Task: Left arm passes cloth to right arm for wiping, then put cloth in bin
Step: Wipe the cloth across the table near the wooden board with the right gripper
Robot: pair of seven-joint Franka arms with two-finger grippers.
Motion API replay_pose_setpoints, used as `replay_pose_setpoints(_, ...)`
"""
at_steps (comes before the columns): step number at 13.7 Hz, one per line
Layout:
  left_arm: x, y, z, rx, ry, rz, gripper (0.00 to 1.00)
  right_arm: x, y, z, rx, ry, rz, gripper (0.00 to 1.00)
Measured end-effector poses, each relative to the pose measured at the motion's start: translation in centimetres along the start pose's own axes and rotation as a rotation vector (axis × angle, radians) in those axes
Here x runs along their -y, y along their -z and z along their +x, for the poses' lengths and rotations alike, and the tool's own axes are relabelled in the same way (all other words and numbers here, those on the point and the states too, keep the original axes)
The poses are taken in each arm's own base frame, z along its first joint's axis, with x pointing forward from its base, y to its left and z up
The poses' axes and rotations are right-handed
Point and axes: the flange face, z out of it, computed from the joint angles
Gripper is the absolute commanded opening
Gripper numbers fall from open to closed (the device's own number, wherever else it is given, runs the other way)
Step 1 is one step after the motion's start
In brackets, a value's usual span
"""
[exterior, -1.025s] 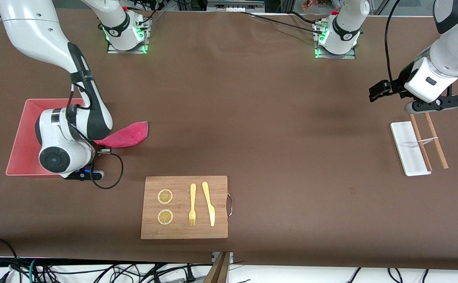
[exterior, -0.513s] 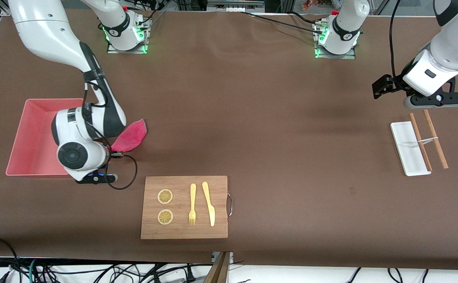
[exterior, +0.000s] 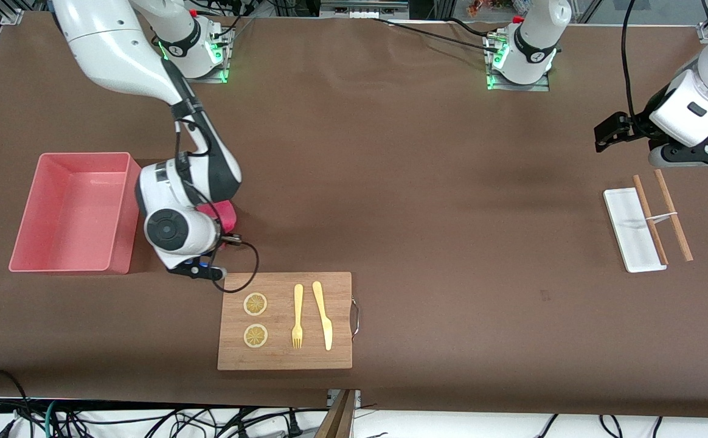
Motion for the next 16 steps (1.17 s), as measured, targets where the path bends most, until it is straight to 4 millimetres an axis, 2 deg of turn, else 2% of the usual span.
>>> replay_pose_setpoints(6, -0.5, -0.4, 0.3, 0.007, -0.016, 0.001, 1.0, 9.5, -0.1, -5.6, -0.009, -0.158, 0.092, 0.0)
replay_pose_setpoints(8, -0.7, -0.5, 0.4, 0.009, -0.019, 0.001, 1.0, 12.0, 0.2, -7.4, -0.003, -0.203, 0.133, 0.0)
replay_pose_setpoints(12, -0.4, 0.6, 1.0, -0.035, -0.013, -0.006, 1.0, 15.7, 1.7, -9.7, 0.008, -0.308, 0.209, 0.0)
replay_pose_setpoints(16, -0.2, 1.4, 1.2, -0.052, -0.011, -0.008, 1.0, 18.0, 3.3, -10.9, 0.09, -0.44, 0.345, 0.0)
